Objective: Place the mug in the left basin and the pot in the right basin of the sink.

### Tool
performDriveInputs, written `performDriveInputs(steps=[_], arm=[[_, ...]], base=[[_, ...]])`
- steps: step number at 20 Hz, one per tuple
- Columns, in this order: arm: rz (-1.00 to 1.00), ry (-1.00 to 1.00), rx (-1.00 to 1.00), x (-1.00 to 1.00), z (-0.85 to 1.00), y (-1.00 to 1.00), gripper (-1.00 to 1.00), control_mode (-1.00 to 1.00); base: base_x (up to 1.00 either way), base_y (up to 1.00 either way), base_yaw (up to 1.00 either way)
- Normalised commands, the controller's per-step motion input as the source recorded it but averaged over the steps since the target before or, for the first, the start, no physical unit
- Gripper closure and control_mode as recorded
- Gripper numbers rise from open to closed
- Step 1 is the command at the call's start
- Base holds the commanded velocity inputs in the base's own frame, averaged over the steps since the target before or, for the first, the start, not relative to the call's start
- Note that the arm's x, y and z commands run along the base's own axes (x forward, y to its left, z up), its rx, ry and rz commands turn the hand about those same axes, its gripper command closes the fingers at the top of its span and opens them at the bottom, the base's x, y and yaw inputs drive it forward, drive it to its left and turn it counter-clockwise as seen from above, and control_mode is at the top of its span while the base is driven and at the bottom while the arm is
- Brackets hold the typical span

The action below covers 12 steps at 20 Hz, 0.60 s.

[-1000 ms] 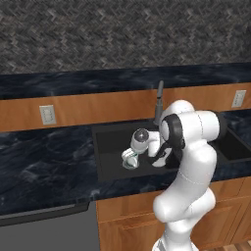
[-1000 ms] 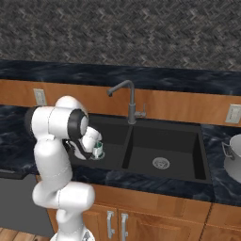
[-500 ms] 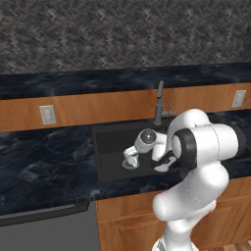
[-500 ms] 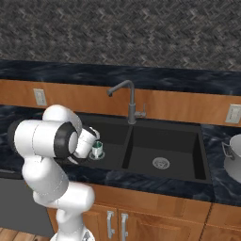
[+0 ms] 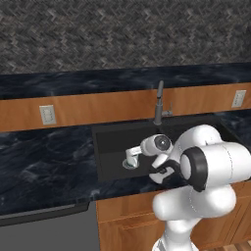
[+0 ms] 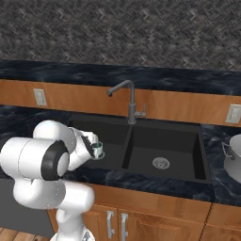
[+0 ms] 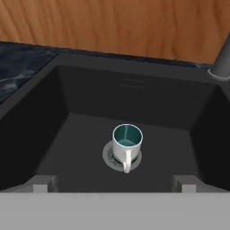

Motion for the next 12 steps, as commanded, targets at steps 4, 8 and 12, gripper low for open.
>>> performDriveInputs(steps=[4, 8, 12], arm=[[0.00, 0.13, 0.14, 0.03, 0.88, 0.00, -1.00, -1.00], [0.00, 0.20, 0.11, 0.16, 0.96, 0.00, -1.00, -1.00], [0.00, 0.25, 0.11, 0.23, 0.91, 0.00, -1.00, -1.00]], base=[[0.00, 0.00, 0.00], [0.00, 0.00, 0.00], [0.00, 0.00, 0.00]])
